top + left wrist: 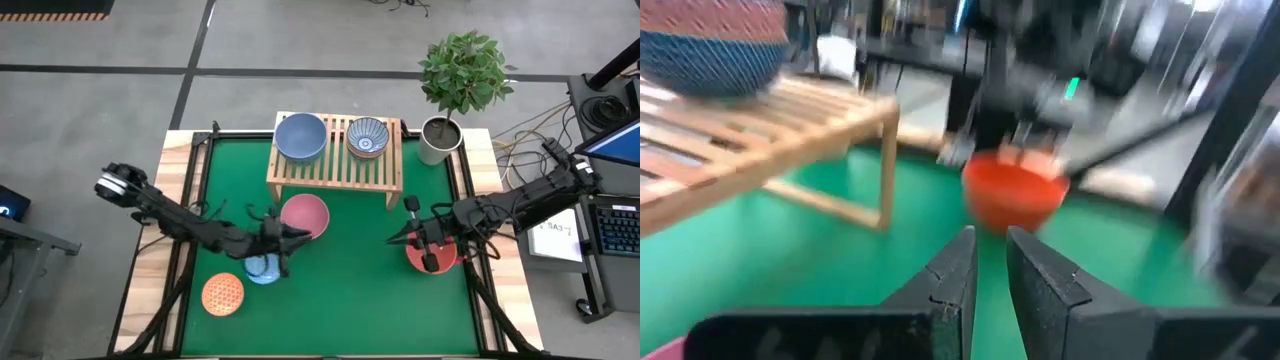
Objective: Place and stack bowls onto a shelf
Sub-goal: Stack the pink bowl on top of the light blue bowl on the shelf
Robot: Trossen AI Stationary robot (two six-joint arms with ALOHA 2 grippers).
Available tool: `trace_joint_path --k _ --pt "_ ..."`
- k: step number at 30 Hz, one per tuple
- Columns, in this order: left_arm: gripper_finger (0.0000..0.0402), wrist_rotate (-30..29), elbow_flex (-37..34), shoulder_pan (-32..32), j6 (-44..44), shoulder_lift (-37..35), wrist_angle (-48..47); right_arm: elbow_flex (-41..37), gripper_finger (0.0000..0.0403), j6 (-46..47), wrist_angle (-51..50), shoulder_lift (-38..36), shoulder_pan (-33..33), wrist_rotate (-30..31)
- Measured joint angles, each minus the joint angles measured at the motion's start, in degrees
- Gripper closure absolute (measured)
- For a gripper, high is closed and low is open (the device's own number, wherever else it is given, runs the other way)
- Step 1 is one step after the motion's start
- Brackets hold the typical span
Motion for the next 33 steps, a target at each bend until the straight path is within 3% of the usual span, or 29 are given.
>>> trace_joint_path --k 7,11,19,24,29,33 --pt "0.0351 2.38 18.20 2.48 -6.02 7.28 -45.74 -1.03 0.0394 -1.84 -0.32 -4.51 -0.02 0.04" --pt "0.0322 8.49 25.61 5.09 -6.72 11.56 -61.43 -1.00 0.0394 -0.17 -2.62 -7.97 -0.01 0.01" --pt "0.0246 11.28 29.34 9.79 -2.33 16.21 -67.92 -1.90 0.0394 2.51 -8.31 -11.47 -0.02 -0.03" --pt "0.0230 14.77 28.69 12.01 -1.75 18.33 -67.86 -1.90 0.0394 2.14 -8.40 -11.93 -0.01 -0.03" --pt "0.0266 15.29 28.75 11.74 0.35 19.84 -67.92 -1.90 0.0394 1.54 -8.56 -11.89 -0.01 0.00" --pt "0.0351 15.45 29.53 10.67 3.15 19.46 -68.37 -1.90 0.0394 0.74 -8.65 -11.87 -0.02 0.04"
